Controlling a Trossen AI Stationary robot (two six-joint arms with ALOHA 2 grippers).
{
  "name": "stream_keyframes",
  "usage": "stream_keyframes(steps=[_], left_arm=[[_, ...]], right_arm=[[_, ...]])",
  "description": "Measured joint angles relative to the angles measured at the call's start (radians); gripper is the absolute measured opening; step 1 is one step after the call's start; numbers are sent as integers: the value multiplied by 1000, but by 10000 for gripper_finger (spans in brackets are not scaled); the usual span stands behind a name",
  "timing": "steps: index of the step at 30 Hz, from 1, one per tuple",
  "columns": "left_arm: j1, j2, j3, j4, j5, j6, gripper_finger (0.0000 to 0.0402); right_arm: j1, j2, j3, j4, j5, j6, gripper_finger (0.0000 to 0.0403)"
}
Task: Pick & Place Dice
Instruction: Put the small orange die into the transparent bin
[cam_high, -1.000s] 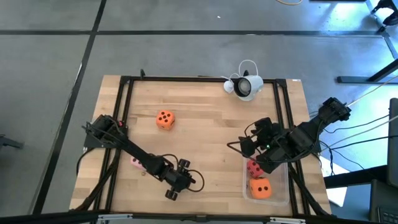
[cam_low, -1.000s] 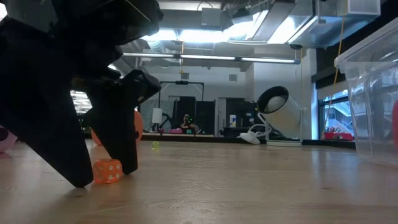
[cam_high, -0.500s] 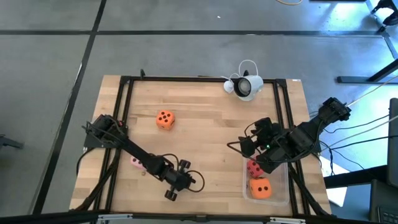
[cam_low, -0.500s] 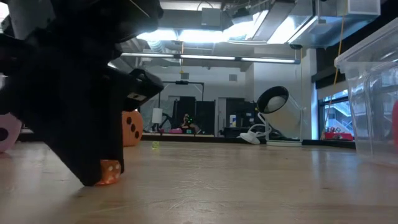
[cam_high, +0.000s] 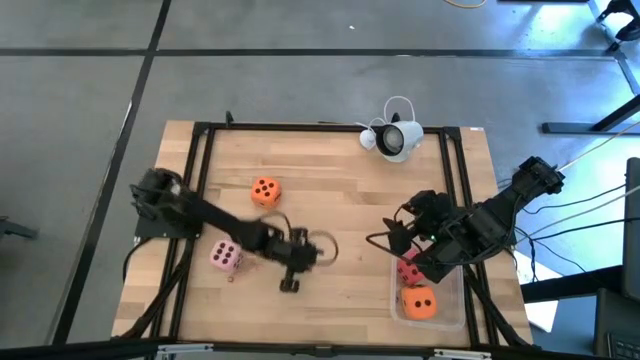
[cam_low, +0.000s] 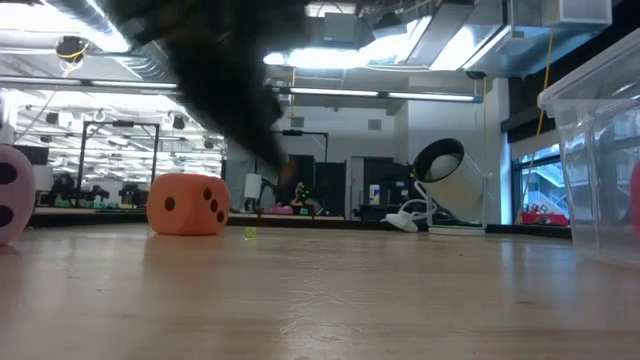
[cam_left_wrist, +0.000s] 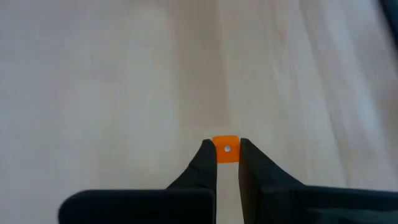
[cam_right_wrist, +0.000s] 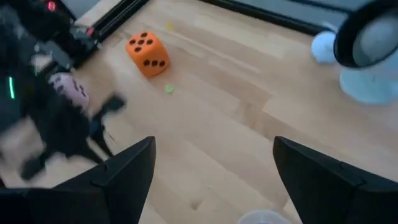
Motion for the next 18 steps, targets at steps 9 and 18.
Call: stream_keyframes(steps=[9,18], left_arm=[[283,-296,2,218,305,-143,8],[525,-353,2,706,580,-578,8]], right_arm=[[11,0,0,206,165,-439,323],[-64,0,0,708,341,-1422,301]])
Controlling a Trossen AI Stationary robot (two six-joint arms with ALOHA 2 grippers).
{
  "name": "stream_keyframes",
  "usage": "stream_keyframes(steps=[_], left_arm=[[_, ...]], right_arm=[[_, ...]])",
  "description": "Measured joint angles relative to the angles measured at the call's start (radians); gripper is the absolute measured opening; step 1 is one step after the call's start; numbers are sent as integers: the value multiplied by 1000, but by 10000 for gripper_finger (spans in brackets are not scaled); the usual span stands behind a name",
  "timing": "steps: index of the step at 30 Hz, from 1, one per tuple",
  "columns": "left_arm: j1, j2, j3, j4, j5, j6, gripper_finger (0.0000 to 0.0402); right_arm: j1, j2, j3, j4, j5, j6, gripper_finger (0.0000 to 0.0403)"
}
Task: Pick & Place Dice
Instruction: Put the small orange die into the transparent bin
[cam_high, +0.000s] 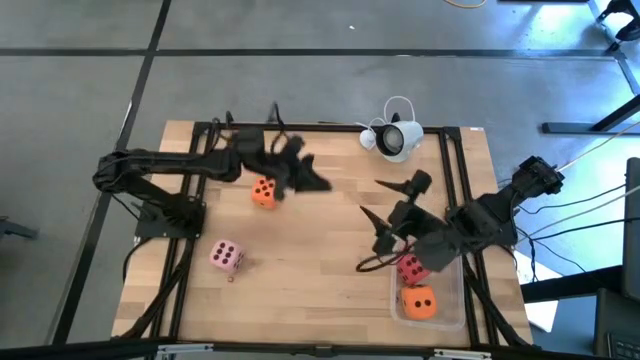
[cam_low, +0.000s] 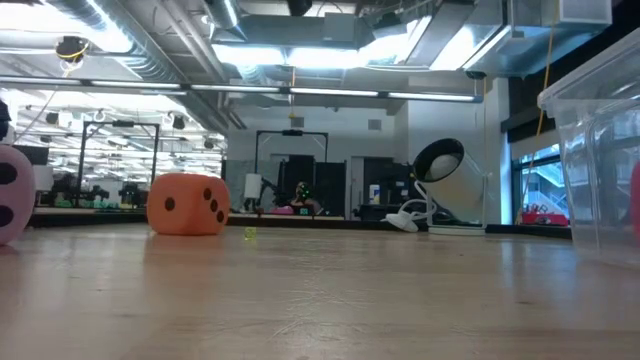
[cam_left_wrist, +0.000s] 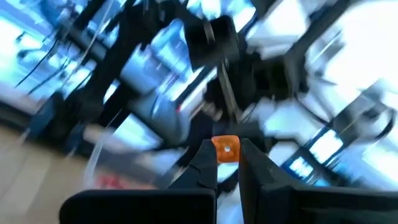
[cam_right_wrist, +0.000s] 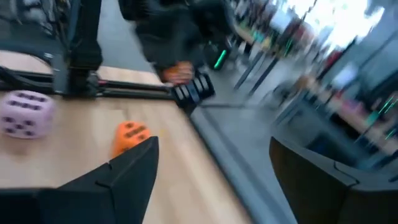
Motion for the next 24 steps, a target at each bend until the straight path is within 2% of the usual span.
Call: stream_keyframes(steps=[4,8,13,20,24], left_arm=[[58,22,0,127,62,-133,8],[66,28,0,142,96,-159,8],[65,44,0,142,93,-151,8],[65,53,0,144,81,-150,8],[64,54,0,145,78,-151,8]], right_arm=[[-39,0,0,206,0,-322,289],[-84,0,0,332,-18,-457,279],[-149,6,0,364,-220,-442,264],[-182,11,0,400,-296,-389,243],[-193,11,0,395,-302,-340,234]])
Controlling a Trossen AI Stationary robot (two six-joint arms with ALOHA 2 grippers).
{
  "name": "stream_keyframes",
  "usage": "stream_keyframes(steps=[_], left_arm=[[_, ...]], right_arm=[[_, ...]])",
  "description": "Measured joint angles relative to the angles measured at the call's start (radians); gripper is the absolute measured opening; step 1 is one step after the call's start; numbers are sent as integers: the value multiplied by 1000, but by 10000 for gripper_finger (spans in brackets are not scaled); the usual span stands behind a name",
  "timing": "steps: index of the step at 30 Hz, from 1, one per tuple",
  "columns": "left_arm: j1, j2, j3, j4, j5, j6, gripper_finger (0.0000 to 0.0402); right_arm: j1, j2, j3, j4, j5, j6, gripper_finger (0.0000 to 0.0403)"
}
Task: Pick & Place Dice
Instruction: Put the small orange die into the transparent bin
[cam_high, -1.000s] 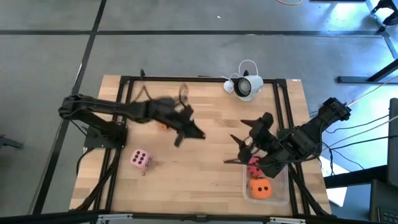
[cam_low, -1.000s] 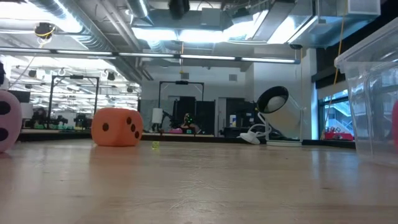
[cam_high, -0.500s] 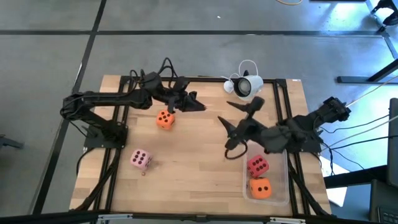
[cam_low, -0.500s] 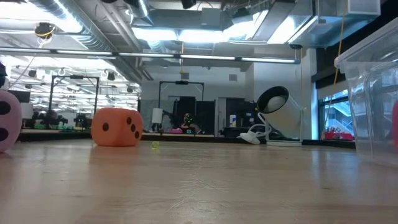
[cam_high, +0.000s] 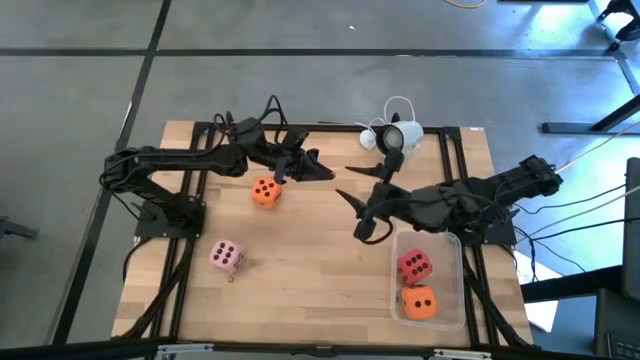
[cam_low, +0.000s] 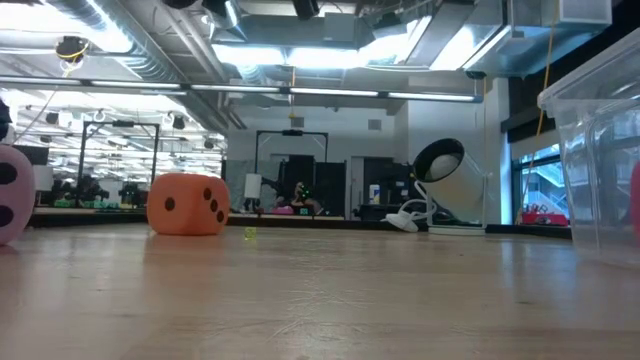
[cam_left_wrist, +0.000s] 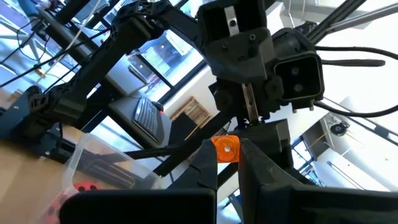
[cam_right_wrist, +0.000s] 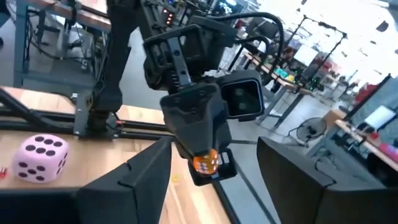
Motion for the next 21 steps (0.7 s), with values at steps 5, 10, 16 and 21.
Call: stream_keyframes(steps=[5,10,16,21], left_arm=[[-1,0,0,44,-5,-24,8],[-1,0,0,64,-9,-38,8],[-8,3,0,75,-8,-50,8],[-13,3,0,74,-5,-44,8]], right_arm=[[-28,7,1,3,-78,31,230],[-53,37,0,-1,-102,26,230],[-78,62,0,16,-102,24,229],[-78,63,0,39,-100,23,224]])
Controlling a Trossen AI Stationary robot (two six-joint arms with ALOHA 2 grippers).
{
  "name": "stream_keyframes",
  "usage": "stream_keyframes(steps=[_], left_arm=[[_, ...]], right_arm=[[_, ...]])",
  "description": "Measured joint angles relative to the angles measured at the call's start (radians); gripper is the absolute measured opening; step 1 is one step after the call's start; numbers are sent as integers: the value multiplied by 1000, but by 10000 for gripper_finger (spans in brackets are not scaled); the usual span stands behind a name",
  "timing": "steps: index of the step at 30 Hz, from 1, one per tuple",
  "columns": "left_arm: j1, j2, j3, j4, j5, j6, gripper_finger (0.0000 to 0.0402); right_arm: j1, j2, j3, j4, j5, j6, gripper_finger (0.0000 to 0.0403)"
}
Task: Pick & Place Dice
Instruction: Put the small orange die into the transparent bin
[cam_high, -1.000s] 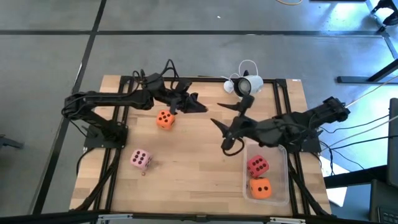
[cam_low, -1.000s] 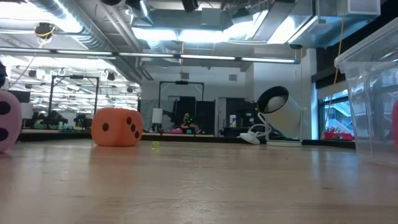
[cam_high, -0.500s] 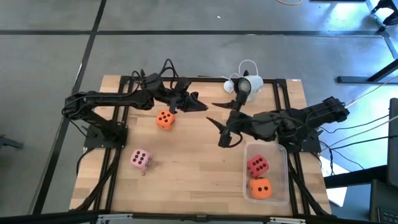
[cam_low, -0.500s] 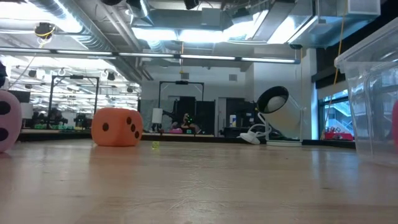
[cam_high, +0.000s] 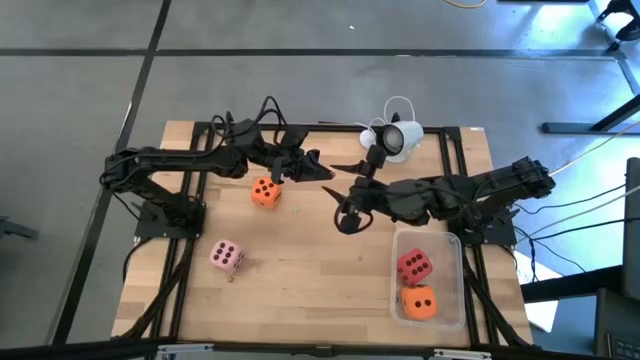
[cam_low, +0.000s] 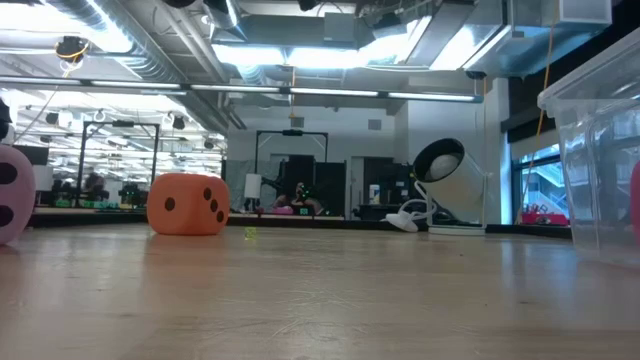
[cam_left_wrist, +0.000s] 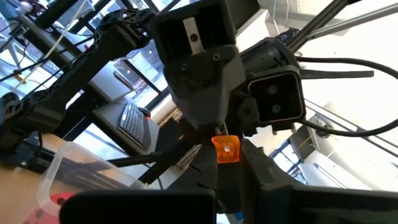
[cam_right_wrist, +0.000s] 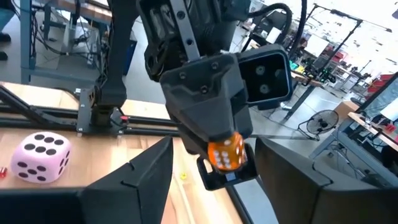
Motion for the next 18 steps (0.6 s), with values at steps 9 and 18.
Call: stream_keyframes(steps=[9,18], left_arm=[[0,0,0,-4,-2,3,8],[1,0,0,-13,4,10,8]], right_arm=[[1,0,0,8,1,-4,192],[1,0,0,7,2,-20,112]])
